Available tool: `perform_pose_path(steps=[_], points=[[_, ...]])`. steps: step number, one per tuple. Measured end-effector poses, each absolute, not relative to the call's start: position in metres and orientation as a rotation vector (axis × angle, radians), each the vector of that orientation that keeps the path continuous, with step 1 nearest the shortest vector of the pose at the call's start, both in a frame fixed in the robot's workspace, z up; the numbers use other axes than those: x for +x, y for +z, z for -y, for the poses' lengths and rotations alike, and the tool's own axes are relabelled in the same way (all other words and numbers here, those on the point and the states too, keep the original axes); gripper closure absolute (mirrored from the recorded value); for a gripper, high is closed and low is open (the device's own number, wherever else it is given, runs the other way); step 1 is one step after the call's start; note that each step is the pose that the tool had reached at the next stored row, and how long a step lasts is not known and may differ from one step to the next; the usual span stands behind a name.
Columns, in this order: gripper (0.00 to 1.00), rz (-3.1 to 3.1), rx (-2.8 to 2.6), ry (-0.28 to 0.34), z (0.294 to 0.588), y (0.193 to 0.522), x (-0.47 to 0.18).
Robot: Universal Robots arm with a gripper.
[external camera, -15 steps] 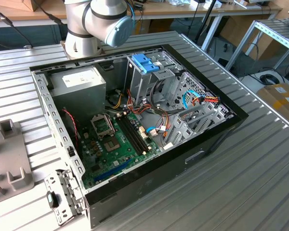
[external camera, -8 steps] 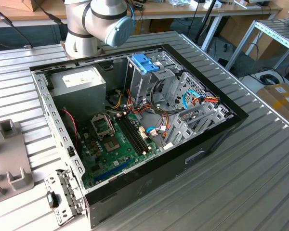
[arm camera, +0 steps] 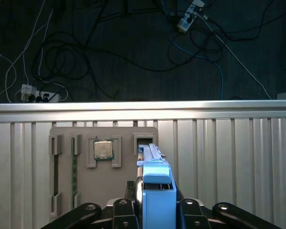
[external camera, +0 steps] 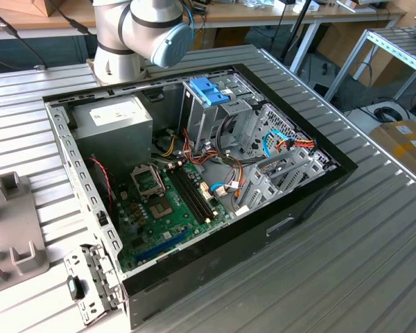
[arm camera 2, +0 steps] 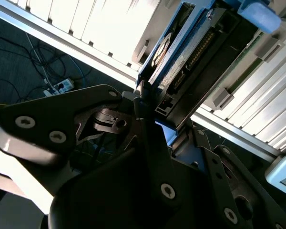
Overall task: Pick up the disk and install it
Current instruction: 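Pick up the disk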
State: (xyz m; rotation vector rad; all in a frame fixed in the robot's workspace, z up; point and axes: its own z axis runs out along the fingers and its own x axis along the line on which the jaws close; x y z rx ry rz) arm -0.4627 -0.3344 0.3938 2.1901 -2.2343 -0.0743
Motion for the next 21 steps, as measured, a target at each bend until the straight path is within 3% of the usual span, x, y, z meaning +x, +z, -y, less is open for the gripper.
perform_pose_path(steps=[21], points=[[0.63, 2.234, 2.19, -0.074, 0.3344, 0.3992, -0.4628]])
